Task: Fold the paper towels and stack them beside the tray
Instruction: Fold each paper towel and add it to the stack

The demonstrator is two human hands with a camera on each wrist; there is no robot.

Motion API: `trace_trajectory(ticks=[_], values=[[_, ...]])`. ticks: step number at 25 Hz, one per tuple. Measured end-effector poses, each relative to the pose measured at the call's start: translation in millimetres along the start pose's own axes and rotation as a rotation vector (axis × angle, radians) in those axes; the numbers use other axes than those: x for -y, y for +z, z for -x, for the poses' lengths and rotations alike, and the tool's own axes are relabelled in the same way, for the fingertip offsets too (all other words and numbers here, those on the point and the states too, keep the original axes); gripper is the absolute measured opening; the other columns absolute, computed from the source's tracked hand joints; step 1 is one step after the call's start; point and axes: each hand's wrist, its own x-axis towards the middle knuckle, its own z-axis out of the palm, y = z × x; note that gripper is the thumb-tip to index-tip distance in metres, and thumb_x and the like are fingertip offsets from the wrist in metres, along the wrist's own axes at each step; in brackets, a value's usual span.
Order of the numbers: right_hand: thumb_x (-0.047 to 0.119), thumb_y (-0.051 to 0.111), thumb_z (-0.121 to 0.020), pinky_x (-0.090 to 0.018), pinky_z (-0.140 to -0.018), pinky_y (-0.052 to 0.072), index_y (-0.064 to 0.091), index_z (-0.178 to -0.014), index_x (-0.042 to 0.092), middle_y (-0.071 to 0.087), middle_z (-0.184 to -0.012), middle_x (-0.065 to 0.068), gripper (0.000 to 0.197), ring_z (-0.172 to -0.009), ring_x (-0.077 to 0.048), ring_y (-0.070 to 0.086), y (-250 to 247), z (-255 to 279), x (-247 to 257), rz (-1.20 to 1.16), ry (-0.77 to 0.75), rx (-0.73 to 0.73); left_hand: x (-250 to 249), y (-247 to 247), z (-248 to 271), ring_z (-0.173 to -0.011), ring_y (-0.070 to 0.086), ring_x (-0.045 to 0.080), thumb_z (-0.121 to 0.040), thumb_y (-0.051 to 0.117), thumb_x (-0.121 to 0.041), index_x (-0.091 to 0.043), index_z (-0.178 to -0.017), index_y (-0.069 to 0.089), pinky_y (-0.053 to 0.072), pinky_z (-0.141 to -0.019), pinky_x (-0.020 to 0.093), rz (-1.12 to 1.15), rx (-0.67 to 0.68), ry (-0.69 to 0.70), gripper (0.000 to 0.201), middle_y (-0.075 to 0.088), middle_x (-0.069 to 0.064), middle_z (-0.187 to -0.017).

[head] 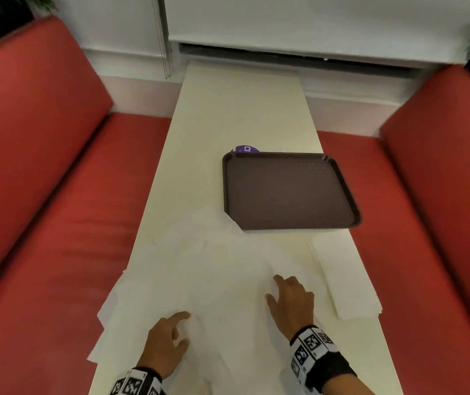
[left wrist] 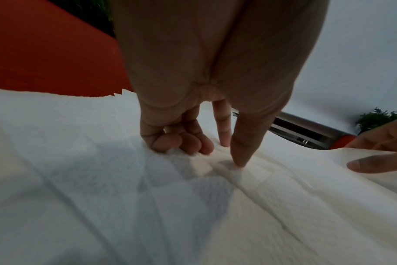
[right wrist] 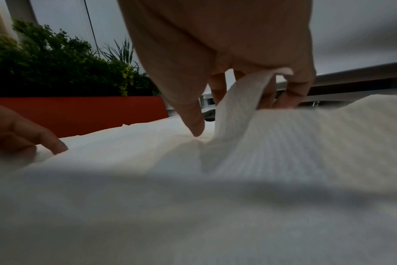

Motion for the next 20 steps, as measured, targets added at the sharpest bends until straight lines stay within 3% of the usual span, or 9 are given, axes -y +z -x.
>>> trace_trajectory(ticks=[3, 6, 8, 9, 11, 13, 15, 17, 20], values=[[0.019, 0.091, -0.052, -0.037, -0.053, 0.047, 0.072, -0.077, 0.019, 0.064, -0.081, -0.006, 0.031, -0.063, -0.025, 0.063, -8.2, -3.3, 2.9, 0.018, -0.03, -0.063, 2.4, 0.2, 1.8, -0.07, 0.044, 0.005, -0.082, 0.065, -0.017, -0.033, -0.127, 0.048, 0.036, -0.066, 0.007, -0.002, 0.001, 0.011, 0.051, 0.042, -0.005, -0.08], [0.012, 0.078, -0.073, -0.029, -0.061, 0.045, 0.067, -0.075, 0.015, 0.065, -0.084, -0.004, 0.011, -0.072, -0.025, 0.063, -26.6, -7.2, 9.7, -0.243, -0.037, -0.2, 4.2, -0.6, 2.9, -0.073, 0.044, 0.004, -0.082, 0.065, -0.02, -0.037, -0.127, 0.046, 0.034, -0.068, 0.008, -0.017, 0.016, 0.006, 0.052, 0.042, -0.005, -0.081], [0.011, 0.065, -0.086, -0.012, -0.058, 0.041, 0.061, -0.077, 0.013, 0.064, -0.078, 0.0, 0.01, -0.069, -0.02, 0.061, -51.7, -9.2, 12.5, -0.523, 0.05, -0.19, 2.6, -2.2, 3.0, -0.073, 0.045, 0.005, -0.081, 0.065, -0.019, -0.039, -0.123, 0.048, 0.035, -0.072, 0.011, -0.011, 0.034, -0.014, 0.05, 0.043, -0.005, -0.08], [0.012, 0.061, -0.089, -0.011, -0.055, 0.041, 0.059, -0.076, 0.013, 0.063, -0.075, 0.001, 0.013, -0.067, -0.017, 0.059, -67.2, -8.2, 14.4, -0.644, 0.075, -0.161, -0.4, -4.1, 2.5, -0.073, 0.046, 0.007, -0.081, 0.066, -0.019, -0.04, -0.118, 0.051, 0.039, -0.076, 0.013, 0.001, 0.033, -0.021, 0.045, 0.045, -0.005, -0.079], [0.009, 0.053, -0.092, -0.02, -0.055, 0.041, 0.054, -0.071, 0.015, 0.057, -0.069, 0.003, 0.022, -0.063, -0.015, 0.051, -97.9, -5.4, 15.2, -0.867, 0.076, -0.113, -14.4, -7.5, 0.9, -0.07, 0.052, 0.01, -0.077, 0.071, -0.02, -0.041, -0.097, 0.057, 0.048, -0.082, 0.025, 0.132, -0.039, -0.015, 0.031, 0.054, -0.002, -0.074], [0.007, 0.047, -0.093, -0.029, -0.06, 0.041, 0.051, -0.072, 0.008, 0.052, -0.07, -0.005, 0.022, -0.067, -0.014, 0.049, -121.9, -3.2, 16.5, -1.073, 0.071, -0.092, -41.0, -12.2, -3.8, -0.073, 0.061, 0.013, -0.072, 0.076, -0.034, -0.035, -0.089, 0.062, 0.05, -0.078, 0.027, 0.412, -0.097, -0.016, 0.022, 0.065, 0.001, -0.075], [0.013, 0.046, -0.092, -0.04, -0.071, 0.045, 0.055, -0.09, -0.004, 0.058, -0.087, -0.022, 0.019, -0.081, -0.022, 0.055, -137.2, -1.4, 14.5, -1.259, 0.085, -0.048, -74.9, -16.5, -11.3, -0.09, 0.063, 0.013, -0.062, 0.072, -0.057, -0.03, -0.101, 0.063, 0.049, -0.081, 0.028, 0.728, 0.049, -0.034, 0.048, 0.068, 0.0, -0.093], [0.019, 0.046, -0.089, -0.045, -0.083, 0.048, 0.063, -0.104, 0.004, 0.067, -0.104, -0.019, 0.027, -0.093, -0.026, 0.062, -147.8, 1.9, 12.7, -1.434, 0.161, 0.011, -103.8, -20.5, -19.8, -0.105, 0.061, 0.017, -0.049, 0.069, -0.067, -0.025, -0.111, 0.061, 0.048, -0.087, 0.034, 0.983, 0.252, -0.019, 0.075, 0.066, 0.001, -0.108], [0.02, 0.044, -0.092, -0.042, -0.082, 0.052, 0.064, -0.116, 0.014, 0.069, -0.114, -0.01, 0.031, -0.106, -0.028, 0.063, -153.8, 5.0, -0.9, -1.564, 0.276, 0.066, -135.7, -25.4, -29.1, -0.104, 0.064, 0.026, -0.068, 0.071, -0.048, -0.015, -0.116, 0.061, 0.051, -0.088, 0.039, 1.061, 0.466, 0.072, 0.059, 0.068, 0.011, -0.113]])
